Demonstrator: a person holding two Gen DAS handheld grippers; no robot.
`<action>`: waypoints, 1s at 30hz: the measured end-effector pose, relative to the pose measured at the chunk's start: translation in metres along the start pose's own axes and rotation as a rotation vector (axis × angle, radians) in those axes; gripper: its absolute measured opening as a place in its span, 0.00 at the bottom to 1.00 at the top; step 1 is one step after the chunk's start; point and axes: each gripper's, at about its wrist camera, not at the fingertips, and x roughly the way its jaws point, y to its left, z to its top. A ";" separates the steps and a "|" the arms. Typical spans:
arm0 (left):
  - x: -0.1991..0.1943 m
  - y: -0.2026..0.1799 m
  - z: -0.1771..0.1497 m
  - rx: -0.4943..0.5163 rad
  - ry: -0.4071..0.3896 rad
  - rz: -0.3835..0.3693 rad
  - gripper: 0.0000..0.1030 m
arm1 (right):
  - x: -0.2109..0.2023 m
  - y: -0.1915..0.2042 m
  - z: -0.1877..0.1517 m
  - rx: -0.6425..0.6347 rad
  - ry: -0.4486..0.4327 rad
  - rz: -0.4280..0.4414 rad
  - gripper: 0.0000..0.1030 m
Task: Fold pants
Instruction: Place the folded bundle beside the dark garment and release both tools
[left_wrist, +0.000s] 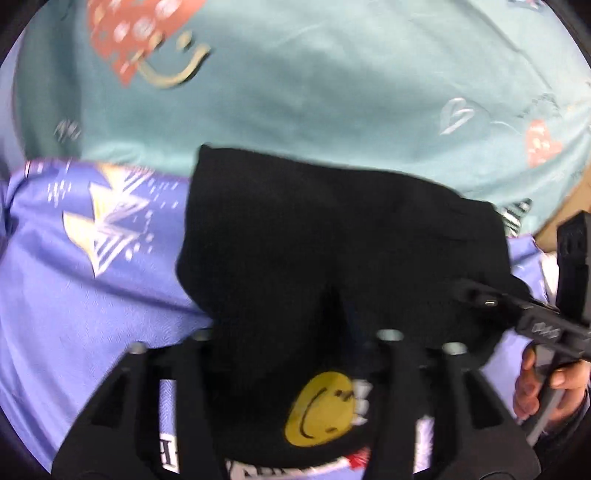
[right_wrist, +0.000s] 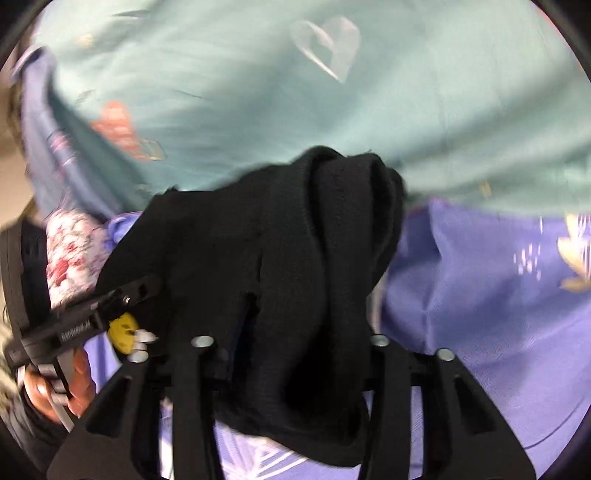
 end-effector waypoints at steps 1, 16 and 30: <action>0.003 0.005 -0.003 -0.024 -0.011 0.018 0.79 | 0.002 -0.008 -0.002 0.030 -0.006 0.020 0.54; -0.135 -0.041 -0.059 0.050 -0.120 0.133 0.98 | -0.137 0.066 -0.073 -0.129 -0.295 -0.319 0.99; -0.219 -0.053 -0.202 0.022 -0.172 0.131 0.98 | -0.187 0.099 -0.243 -0.112 -0.261 -0.296 0.99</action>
